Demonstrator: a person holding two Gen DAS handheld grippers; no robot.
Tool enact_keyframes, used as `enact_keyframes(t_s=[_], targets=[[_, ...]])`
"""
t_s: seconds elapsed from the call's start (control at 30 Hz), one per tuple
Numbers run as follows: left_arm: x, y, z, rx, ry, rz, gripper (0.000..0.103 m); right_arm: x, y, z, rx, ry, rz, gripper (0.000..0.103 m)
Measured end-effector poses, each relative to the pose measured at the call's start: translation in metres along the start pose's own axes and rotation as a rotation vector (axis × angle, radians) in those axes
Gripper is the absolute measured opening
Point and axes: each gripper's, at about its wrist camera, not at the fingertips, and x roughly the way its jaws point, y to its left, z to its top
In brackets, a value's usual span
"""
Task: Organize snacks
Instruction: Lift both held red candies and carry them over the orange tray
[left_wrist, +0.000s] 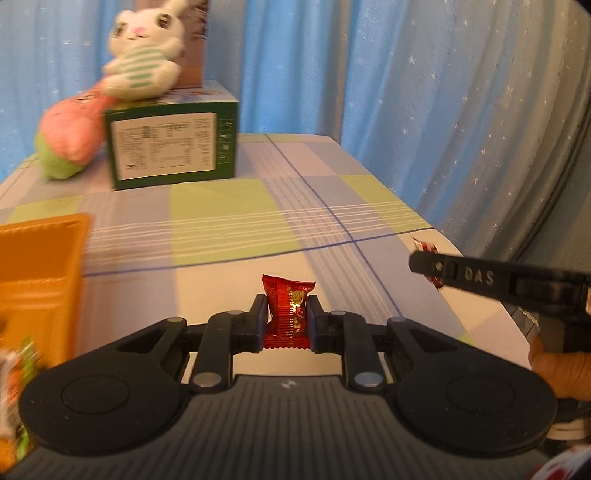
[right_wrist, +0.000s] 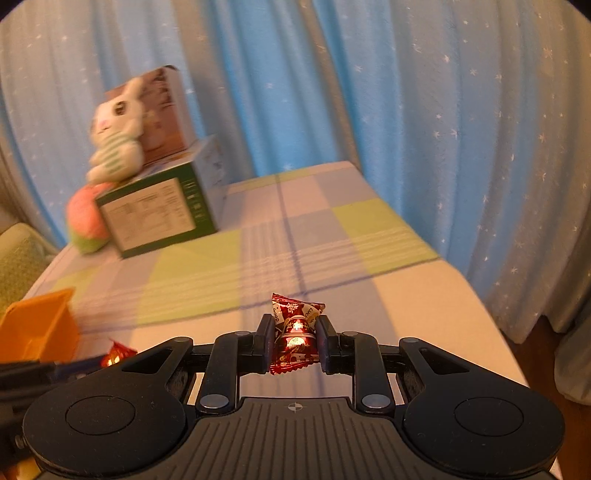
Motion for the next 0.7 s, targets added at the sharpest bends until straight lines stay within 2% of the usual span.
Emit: enact_keyframes(t_s=[0.13,0.4,0.7], targets=[[-0.04,0.015,-0.017,-0.053,0.001,-0.008,0.019,-0.033,0.024,-0.022,-0.014,0.015,0.019,0.024],[-0.112,0.027,-0.048,-0.081,0.0,-0.007,0.019,-0.095,0.072,-0.06,-0.079,0.024,0.047,0.024],[-0.175,0.046,-0.072,-0.093,-0.003,0.041,0.019,-0.147,0.118,-0.092,-0.12,0.047,0.106,0.024]])
